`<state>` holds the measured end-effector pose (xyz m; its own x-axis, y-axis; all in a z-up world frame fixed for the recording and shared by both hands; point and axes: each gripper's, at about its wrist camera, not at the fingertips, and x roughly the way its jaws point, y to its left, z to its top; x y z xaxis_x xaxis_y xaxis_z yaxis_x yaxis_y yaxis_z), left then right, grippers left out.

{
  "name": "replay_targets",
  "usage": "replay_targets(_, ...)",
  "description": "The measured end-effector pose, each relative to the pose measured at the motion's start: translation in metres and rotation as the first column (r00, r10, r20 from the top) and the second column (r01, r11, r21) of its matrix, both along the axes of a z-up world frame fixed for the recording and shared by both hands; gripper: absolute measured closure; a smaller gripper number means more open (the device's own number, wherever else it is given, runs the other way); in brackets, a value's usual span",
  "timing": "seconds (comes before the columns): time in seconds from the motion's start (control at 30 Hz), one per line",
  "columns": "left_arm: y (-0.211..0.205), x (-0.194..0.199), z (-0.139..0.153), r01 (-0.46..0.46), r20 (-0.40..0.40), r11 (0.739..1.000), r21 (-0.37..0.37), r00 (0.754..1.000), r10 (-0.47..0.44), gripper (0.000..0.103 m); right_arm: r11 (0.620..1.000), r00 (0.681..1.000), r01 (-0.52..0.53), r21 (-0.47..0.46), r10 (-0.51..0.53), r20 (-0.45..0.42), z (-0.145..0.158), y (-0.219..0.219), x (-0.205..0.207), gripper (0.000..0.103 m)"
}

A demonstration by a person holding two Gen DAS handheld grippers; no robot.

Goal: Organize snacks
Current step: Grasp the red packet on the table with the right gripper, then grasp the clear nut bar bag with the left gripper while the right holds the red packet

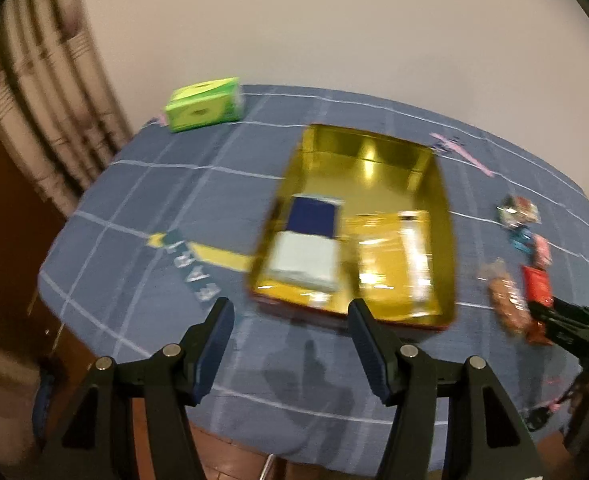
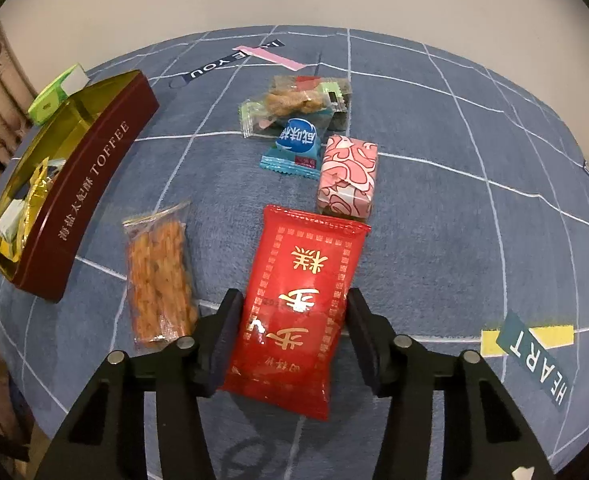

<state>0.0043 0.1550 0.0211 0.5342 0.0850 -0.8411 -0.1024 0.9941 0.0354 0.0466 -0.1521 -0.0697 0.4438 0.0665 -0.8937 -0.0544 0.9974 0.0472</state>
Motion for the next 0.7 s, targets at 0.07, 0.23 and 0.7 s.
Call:
replay_targets(0.07,-0.024,0.005,0.001,0.054,-0.013,0.998,-0.016,0.998,-0.054,0.042,1.0,1.0,-0.003,0.01,0.003,0.0,0.0,-0.005,-0.002,0.057)
replay_targets(0.23,-0.075,0.019,-0.004,0.166,-0.056,0.984,-0.065,0.984,-0.169,0.042,1.0,1.0,-0.005,0.003,0.005,0.003,0.001,-0.019,-0.011,0.058)
replay_targets(0.7,-0.156,0.057,-0.025,0.219,-0.199,0.945,-0.244,0.942,-0.27,0.042,0.992,0.991,0.126,-0.011,-0.125,0.038,-0.001,-0.093,-0.017,0.058)
